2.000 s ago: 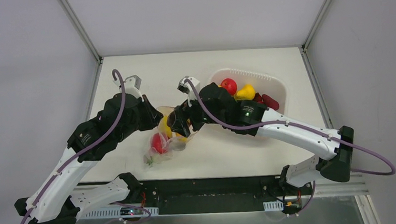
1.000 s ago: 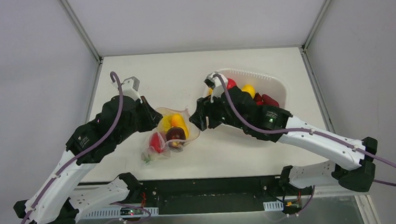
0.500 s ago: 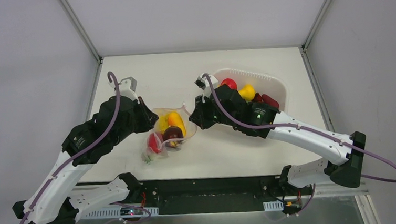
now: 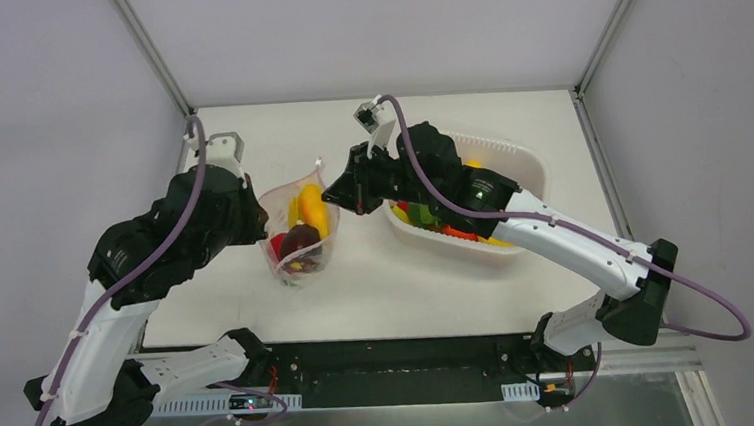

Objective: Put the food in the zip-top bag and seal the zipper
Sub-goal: Adjust the zipper food storage bag at the center of the board.

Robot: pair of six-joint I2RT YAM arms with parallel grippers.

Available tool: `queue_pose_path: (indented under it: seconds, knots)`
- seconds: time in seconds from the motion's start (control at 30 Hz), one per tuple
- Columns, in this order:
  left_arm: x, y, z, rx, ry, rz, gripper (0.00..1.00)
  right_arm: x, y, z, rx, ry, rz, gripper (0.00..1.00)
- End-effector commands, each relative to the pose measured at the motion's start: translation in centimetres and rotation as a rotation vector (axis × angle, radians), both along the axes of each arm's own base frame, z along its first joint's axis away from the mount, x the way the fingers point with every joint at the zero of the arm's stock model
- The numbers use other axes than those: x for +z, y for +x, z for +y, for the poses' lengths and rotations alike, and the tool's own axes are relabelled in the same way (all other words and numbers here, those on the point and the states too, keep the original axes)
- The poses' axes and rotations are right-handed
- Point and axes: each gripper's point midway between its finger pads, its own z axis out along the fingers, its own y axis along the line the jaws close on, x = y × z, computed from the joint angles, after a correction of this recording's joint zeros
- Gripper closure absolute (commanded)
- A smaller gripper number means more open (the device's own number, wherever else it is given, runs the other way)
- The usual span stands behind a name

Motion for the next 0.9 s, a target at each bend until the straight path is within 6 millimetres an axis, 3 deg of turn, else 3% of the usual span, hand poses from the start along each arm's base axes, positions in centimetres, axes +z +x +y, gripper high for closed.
queue_pose_path:
  seconds: [0.0,0.2,0.27,0.37,0.43,0.63,0.7,0.77,0.87]
  knots:
    - [-2.3,-0.1,-0.1,-0.038,0.112,0.105,1.00,4.6,-0.9,1.5,0.084,0.157,-0.001,1.00]
    - [-0.3,-0.9,-0.4,-0.091,0.013,0.028,1.00,5.9,-1.3,1.0,0.117,0.212,0.016,1.00]
    - [-0.6,-1.6,-1.4,-0.181,0.032,0.075,1.00,5.1,0.5,0.8,0.063,0.167,0.033,1.00]
    - [-0.8,-0.6,-0.8,-0.108,0.078,0.104,1.00,4.6,2.9,0.7,-0.020,0.109,0.063,1.00]
    - [-0.6,-0.1,-1.8,-0.118,0.037,0.099,1.00,3.8,2.9,1.2,0.004,0.088,0.068,1.00]
    - [-1.2,0.8,-1.3,-0.025,0.004,0.099,1.00,-1.5,5.0,1.3,-0.060,-0.034,0.122,0.98]
    - [-1.6,1.2,-2.2,-0.034,-0.051,0.078,1.00,-3.0,5.5,0.8,-0.077,-0.084,0.140,0.96]
    - [-1.1,0.9,-2.9,-0.062,-0.103,0.068,1.00,-3.9,6.1,0.1,-0.109,-0.118,0.137,0.92]
    - [-0.7,1.0,-2.9,-0.059,-0.118,0.051,1.00,-3.8,6.3,-1.1,-0.112,-0.126,0.118,0.84]
